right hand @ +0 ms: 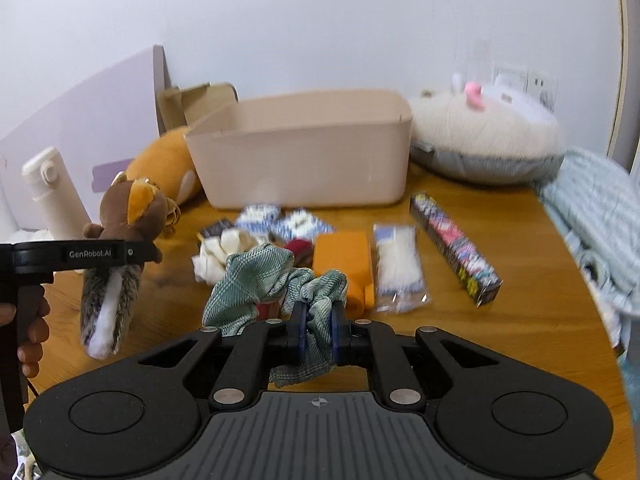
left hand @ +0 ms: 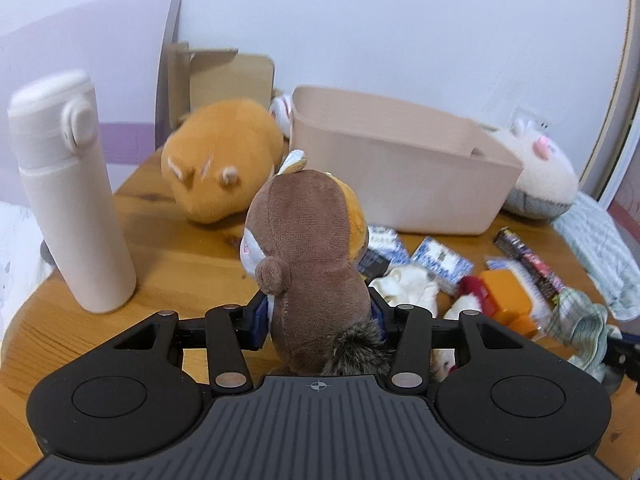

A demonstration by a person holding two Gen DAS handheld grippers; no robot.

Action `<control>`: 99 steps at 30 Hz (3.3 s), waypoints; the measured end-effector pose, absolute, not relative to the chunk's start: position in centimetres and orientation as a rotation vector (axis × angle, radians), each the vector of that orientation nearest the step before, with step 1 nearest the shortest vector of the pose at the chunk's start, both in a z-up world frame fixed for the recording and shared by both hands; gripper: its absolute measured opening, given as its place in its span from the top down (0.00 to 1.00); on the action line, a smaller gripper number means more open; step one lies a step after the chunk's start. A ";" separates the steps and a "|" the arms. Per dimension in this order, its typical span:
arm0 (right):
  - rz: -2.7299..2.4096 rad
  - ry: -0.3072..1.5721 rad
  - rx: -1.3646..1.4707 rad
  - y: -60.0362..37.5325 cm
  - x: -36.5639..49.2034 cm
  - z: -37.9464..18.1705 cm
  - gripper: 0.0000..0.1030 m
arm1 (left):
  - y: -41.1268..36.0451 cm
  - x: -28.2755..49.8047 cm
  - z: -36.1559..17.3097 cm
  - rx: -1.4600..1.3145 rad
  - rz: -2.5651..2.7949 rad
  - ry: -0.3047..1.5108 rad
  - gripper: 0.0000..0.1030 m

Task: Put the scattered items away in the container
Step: 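Lift and carry brown plush and green scrunchie over the beige container with both tools, then open right tool dropping scrunchie while left tool releases brown plush into container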

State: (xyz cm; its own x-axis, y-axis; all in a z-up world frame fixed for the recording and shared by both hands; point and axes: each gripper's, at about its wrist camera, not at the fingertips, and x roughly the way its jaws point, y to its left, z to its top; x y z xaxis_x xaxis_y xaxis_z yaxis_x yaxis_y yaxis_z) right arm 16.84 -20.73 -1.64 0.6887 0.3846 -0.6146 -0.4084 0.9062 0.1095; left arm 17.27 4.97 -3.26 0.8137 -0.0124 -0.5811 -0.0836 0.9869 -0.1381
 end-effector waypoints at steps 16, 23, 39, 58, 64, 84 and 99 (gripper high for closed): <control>0.446 0.515 -0.082 -22.3 18.5 5.0 0.90 | 2.8 17.0 3.9 -0.085 -0.001 0.453 0.53; 0.477 0.505 -0.094 -21.2 21.2 6.4 0.90 | 2.5 19.4 5.9 -0.050 0.017 0.412 0.52; 0.500 0.517 -0.008 -19.4 29.0 8.3 0.89 | 2.9 28.2 6.1 -0.056 0.071 0.427 0.52; 0.455 0.676 0.062 -16.0 41.8 5.1 0.89 | 1.6 40.4 4.5 0.013 0.096 0.564 0.52; 0.450 0.776 0.055 -14.2 45.0 3.4 0.89 | 1.4 44.6 2.2 -0.041 0.044 0.752 0.52; 0.383 0.987 -0.137 -10.1 49.1 -1.9 0.88 | 1.6 49.3 -2.7 -0.006 0.077 1.028 0.52; 0.380 1.019 -0.183 -9.0 49.1 -2.1 0.52 | 2.0 48.7 -1.4 -0.093 0.008 0.993 0.36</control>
State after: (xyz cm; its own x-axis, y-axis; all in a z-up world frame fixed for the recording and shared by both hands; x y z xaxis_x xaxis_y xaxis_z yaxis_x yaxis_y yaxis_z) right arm 49.07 -8.96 -2.11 0.4666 0.2230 -0.8559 -0.3915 0.9198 0.0262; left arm 48.67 2.00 -1.43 0.5464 -0.0359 -0.8368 -0.0489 0.9960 -0.0747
